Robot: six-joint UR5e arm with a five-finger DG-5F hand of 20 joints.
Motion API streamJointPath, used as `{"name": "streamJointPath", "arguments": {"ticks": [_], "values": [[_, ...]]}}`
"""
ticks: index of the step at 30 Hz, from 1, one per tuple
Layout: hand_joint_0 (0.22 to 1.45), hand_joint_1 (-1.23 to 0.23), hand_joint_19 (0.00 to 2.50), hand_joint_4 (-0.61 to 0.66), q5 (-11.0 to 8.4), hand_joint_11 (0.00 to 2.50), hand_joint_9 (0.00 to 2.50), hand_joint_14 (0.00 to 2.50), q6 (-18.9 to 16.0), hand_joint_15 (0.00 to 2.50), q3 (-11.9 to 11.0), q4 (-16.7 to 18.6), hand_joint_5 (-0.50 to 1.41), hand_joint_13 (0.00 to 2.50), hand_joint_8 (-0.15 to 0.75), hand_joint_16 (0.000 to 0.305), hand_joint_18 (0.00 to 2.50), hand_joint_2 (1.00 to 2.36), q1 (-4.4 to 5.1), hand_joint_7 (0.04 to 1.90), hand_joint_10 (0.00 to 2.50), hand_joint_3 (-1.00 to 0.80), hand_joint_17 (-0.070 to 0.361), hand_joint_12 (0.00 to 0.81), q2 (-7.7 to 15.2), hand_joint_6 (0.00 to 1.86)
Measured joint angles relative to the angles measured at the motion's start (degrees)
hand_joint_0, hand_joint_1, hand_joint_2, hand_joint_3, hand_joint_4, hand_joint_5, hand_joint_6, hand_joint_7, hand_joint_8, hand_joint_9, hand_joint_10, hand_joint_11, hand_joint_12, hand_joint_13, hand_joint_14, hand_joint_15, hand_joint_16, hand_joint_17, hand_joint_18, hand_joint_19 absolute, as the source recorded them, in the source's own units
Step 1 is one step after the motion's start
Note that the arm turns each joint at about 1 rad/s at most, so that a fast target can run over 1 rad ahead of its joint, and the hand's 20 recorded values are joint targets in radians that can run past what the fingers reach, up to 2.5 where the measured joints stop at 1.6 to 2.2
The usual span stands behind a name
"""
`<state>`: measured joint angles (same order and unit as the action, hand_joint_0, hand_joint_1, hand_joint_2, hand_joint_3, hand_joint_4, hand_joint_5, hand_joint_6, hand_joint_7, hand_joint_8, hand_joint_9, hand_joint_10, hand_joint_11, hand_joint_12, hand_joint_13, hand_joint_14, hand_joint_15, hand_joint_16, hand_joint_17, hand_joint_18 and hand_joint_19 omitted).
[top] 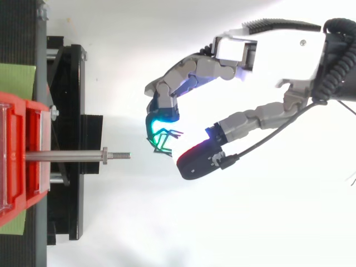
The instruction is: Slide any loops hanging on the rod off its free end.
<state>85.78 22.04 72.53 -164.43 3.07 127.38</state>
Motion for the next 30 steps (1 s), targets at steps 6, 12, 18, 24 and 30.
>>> {"name": "streamJointPath", "arguments": {"ticks": [6,12,18,24,30], "values": [[0.55,-0.55,0.33,0.11,-1.70,0.40,0.65,0.01,-0.9,0.19,0.0,-3.1,-0.15,0.45,0.262,0.048,0.45,1.01,0.06,0.97,0.01,-0.40,0.108,0.334,-0.8,0.92],[0.54,-0.47,0.35,0.12,-2.16,0.42,0.64,0.01,-2.6,0.20,-0.1,-4.3,-0.15,0.42,0.266,0.047,0.39,1.01,0.09,0.95,0.02,-0.32,0.107,0.337,-1.0,0.92],[0.54,-0.46,0.35,0.15,-2.19,0.41,0.63,0.01,-3.1,0.20,-1.1,-5.7,-0.15,0.41,0.274,0.048,0.39,1.01,0.09,0.95,0.02,-0.35,0.108,0.341,-1.0,0.90],[0.55,-0.55,0.33,0.16,-2.19,0.41,0.63,0.01,-3.2,0.20,-1.5,-6.6,-0.15,0.43,0.272,0.047,0.42,1.01,0.09,1.00,0.02,-0.33,0.107,0.333,-1.0,0.89],[0.55,-0.72,0.30,0.11,-2.19,0.43,0.64,0.01,-3.5,0.20,-1.6,-6.6,-0.15,0.45,0.273,0.047,0.45,1.02,0.10,1.06,0.02,-0.11,0.107,0.335,-1.0,0.91]]}}
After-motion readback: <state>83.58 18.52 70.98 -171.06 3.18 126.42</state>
